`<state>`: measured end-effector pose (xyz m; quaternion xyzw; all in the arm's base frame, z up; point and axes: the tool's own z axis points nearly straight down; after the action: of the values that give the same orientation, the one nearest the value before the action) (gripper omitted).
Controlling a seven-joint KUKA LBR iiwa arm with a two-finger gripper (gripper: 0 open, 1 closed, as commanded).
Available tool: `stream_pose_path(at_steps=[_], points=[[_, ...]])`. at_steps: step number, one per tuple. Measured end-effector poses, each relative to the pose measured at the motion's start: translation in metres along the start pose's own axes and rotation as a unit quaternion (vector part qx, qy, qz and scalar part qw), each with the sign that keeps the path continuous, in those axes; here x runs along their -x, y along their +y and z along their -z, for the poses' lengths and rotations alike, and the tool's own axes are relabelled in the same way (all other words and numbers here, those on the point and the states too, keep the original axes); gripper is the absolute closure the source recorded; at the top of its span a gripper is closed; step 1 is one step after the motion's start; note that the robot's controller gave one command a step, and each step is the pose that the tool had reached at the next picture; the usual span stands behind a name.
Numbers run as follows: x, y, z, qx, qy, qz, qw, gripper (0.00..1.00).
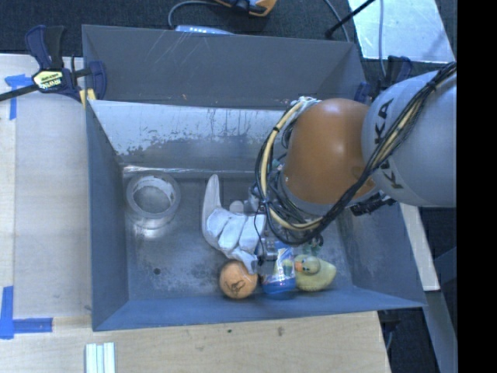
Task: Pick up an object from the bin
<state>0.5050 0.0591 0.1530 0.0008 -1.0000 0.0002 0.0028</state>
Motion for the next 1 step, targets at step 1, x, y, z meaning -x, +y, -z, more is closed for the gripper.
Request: stream_pose_path(at_steps=[1], points=[[0.0016, -0.0002, 0.0042, 0.000, -0.0040, -0.001, 1.0000, 0.00]])
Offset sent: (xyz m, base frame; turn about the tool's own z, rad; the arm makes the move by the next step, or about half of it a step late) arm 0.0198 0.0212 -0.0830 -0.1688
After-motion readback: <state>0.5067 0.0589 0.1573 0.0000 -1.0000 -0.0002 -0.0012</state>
